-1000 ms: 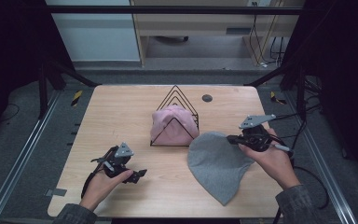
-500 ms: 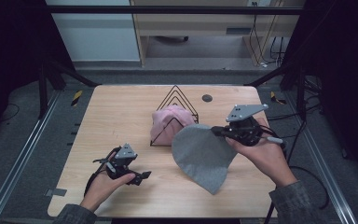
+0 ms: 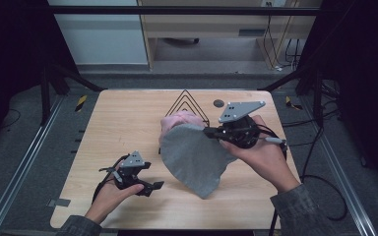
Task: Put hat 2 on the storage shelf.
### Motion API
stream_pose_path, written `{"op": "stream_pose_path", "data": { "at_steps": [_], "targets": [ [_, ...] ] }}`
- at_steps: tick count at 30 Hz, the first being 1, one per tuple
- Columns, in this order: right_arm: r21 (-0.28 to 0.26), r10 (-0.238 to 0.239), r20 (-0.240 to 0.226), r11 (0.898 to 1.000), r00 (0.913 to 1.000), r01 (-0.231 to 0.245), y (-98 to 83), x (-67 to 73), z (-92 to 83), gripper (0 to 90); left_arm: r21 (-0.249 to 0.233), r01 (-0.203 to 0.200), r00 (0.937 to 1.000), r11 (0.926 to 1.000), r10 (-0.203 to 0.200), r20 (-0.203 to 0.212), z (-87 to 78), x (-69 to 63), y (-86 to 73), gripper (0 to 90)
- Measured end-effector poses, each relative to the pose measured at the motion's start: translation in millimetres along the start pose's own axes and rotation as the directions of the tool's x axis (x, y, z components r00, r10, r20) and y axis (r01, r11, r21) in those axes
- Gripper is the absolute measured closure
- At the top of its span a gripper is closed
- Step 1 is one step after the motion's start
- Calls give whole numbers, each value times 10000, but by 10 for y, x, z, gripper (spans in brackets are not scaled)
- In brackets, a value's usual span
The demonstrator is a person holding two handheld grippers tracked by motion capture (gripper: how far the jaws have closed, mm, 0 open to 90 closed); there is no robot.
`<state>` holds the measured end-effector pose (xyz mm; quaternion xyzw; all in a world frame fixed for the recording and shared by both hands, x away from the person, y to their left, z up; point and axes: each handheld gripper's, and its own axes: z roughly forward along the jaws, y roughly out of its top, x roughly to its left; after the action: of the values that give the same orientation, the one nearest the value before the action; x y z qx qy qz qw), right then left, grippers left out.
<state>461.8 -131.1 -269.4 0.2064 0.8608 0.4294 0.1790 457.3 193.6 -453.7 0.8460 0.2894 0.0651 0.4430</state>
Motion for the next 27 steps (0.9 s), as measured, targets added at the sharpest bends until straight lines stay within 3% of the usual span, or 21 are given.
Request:
{"op": "stream_pose_path", "data": {
  "at_steps": [9,17,23,27],
  "targets": [
    [-105,-207,-113,9997,9997,206,158,53,84,900,-560,169,9985,9983,-139,539,66,-15,119,174],
    [-191,-361,-199,9992,9992,357,258,82,115,900,-805,373,9966,9961,-312,759,163,57,276,173],
    [-207,-495,-240,9986,9985,490,317,111,125,900,-687,400,9968,9968,-351,714,254,113,340,160],
    [-223,-549,-261,9983,9982,543,345,130,129,900,-713,548,9948,9960,-483,902,298,144,358,162]
  ]
}}
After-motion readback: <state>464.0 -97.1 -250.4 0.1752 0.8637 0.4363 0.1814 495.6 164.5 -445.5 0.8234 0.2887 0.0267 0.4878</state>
